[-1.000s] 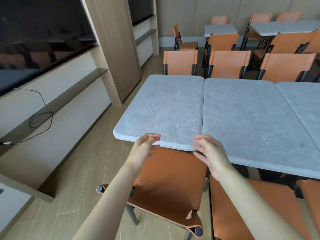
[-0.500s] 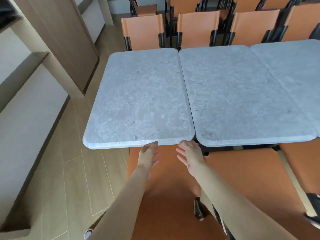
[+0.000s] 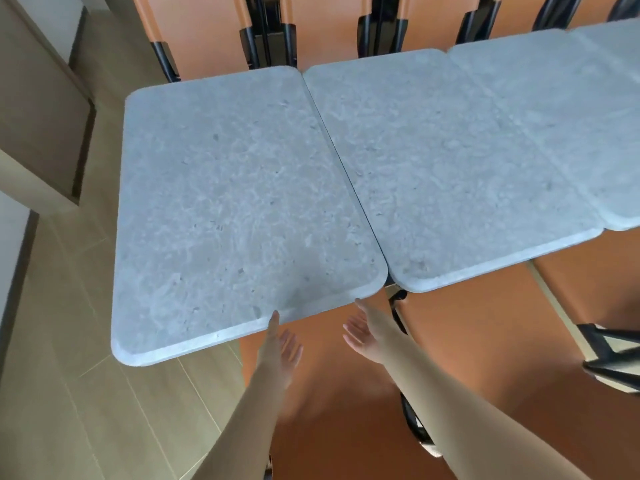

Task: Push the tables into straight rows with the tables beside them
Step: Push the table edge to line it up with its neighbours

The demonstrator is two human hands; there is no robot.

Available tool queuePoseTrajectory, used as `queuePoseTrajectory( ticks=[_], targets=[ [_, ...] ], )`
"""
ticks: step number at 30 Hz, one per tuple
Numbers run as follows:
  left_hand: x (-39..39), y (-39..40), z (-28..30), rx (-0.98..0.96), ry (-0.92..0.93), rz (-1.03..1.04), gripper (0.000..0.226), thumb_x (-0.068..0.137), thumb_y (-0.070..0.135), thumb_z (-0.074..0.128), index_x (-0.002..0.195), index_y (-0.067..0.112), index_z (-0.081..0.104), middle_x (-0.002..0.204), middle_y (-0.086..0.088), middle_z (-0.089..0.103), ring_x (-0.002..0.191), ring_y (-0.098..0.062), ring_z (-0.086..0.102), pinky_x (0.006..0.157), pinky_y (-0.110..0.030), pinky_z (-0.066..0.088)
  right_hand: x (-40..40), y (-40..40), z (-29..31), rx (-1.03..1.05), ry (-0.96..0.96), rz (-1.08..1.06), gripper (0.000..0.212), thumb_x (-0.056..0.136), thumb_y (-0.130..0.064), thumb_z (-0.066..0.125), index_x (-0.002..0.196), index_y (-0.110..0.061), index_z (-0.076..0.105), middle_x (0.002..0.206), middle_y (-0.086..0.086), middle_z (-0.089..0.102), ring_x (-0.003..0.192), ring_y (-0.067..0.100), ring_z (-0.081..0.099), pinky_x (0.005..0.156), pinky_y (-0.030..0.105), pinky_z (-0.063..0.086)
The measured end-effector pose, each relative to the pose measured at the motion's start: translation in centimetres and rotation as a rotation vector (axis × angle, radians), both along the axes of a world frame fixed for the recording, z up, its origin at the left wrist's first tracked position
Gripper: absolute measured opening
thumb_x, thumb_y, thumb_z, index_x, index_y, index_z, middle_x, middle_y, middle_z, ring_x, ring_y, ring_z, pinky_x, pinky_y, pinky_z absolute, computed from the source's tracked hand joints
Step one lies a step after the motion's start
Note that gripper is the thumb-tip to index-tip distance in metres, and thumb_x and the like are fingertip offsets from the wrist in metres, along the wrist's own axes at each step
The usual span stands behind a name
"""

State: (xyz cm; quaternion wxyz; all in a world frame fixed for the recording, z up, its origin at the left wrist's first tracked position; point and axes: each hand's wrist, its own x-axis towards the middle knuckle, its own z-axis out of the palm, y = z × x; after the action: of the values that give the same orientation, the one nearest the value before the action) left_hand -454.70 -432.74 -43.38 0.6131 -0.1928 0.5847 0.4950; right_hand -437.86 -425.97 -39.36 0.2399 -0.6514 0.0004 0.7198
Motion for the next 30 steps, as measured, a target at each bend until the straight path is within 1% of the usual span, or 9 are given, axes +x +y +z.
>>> queuePoseTrajectory(
  ticks=[4,9,13,16,18,21,23,27,30],
  targets=[
    [-1.0,0.6,-2.0,0.077,-0.092,0.153,0.070,0.088,0.057,0.067,0.139,0.013,0.049,0.136,-0.005,0.058,0.120,-0.019,0.059,0.100,-0.036,0.047,-0.1,1.5,-1.2,0.000,-0.018,-0.012,0.044,0.090,-0.032,0.077,0.124,-0.013,0.058,0.116,0.010,0.064,0.110,0.023,0.064,0.097,0.042,0.055],
    [-0.9,1.4,-4.5,0.122,-0.108,0.300,0.067,0.089,0.056,0.066,0.140,0.016,0.049,0.136,-0.004,0.056,0.127,-0.020,0.055,0.114,-0.039,0.040,-1.0,2.6,-3.4,0.036,0.004,0.050,0.048,0.085,-0.046,0.079,0.116,-0.017,0.055,0.120,0.006,0.064,0.115,0.021,0.061,0.106,0.045,0.050],
    [-0.9,2.2,-5.6,0.218,-0.118,0.448,0.055,0.090,0.051,0.068,0.132,0.018,0.057,0.133,-0.003,0.062,0.122,-0.021,0.060,0.110,-0.040,0.045,-1.7,3.1,-5.9,0.085,0.132,-0.025,0.055,0.085,-0.054,0.075,0.126,-0.021,0.060,0.127,0.003,0.067,0.124,0.020,0.061,0.104,0.042,0.049],
    [-0.6,2.9,-5.4,0.255,-0.059,0.470,0.038,0.093,0.047,0.066,0.122,0.023,0.063,0.126,-0.002,0.067,0.116,-0.020,0.063,0.097,-0.037,0.050,-2.0,4.0,-6.9,0.138,0.206,-0.199,0.050,0.087,-0.050,0.074,0.125,-0.017,0.066,0.115,0.005,0.076,0.111,0.023,0.070,0.104,0.040,0.052],
    [-0.4,3.4,-5.5,0.274,-0.040,0.487,0.037,0.093,0.045,0.067,0.123,0.024,0.065,0.126,-0.001,0.070,0.114,-0.018,0.066,0.091,-0.036,0.053,-2.0,4.5,-7.0,0.168,0.246,-0.273,0.045,0.089,-0.047,0.074,0.121,-0.015,0.069,0.104,0.005,0.079,0.102,0.024,0.074,0.101,0.041,0.055],
    [-0.6,4.0,-6.2,0.344,-0.044,0.546,0.043,0.092,0.037,0.071,0.130,0.019,0.066,0.126,-0.004,0.072,0.116,-0.020,0.068,0.104,-0.038,0.051,-1.9,4.9,-7.3,0.205,0.322,-0.315,0.040,0.093,-0.042,0.070,0.120,-0.012,0.069,0.105,0.006,0.079,0.091,0.023,0.078,0.093,0.040,0.057],
    [-0.8,4.2,-6.5,0.385,-0.053,0.589,0.043,0.092,0.029,0.072,0.132,0.015,0.065,0.124,-0.005,0.073,0.117,-0.022,0.068,0.109,-0.041,0.048,-1.6,4.9,-7.9,0.219,0.362,-0.297,0.042,0.092,-0.042,0.071,0.121,-0.012,0.069,0.110,0.008,0.078,0.096,0.025,0.077,0.096,0.040,0.056],
    [-0.9,3.9,-6.9,0.416,-0.041,0.573,0.037,0.094,0.025,0.071,0.128,0.012,0.066,0.121,-0.006,0.074,0.116,-0.022,0.069,0.109,-0.042,0.048,-0.9,4.6,-8.8,0.238,0.440,-0.182,0.058,0.084,-0.042,0.075,0.134,-0.014,0.064,0.125,0.007,0.073,0.116,0.026,0.069,0.103,0.038,0.052],
    [-0.8,3.7,-6.9,0.445,-0.017,0.546,0.033,0.093,0.026,0.071,0.124,0.013,0.067,0.120,-0.004,0.074,0.114,-0.020,0.070,0.109,-0.040,0.049,-0.4,4.7,-9.4,0.255,0.456,-0.175,0.045,0.092,-0.033,0.072,0.132,-0.015,0.065,0.123,0.007,0.073,0.115,0.026,0.070,0.097,0.039,0.055]
  ],
)
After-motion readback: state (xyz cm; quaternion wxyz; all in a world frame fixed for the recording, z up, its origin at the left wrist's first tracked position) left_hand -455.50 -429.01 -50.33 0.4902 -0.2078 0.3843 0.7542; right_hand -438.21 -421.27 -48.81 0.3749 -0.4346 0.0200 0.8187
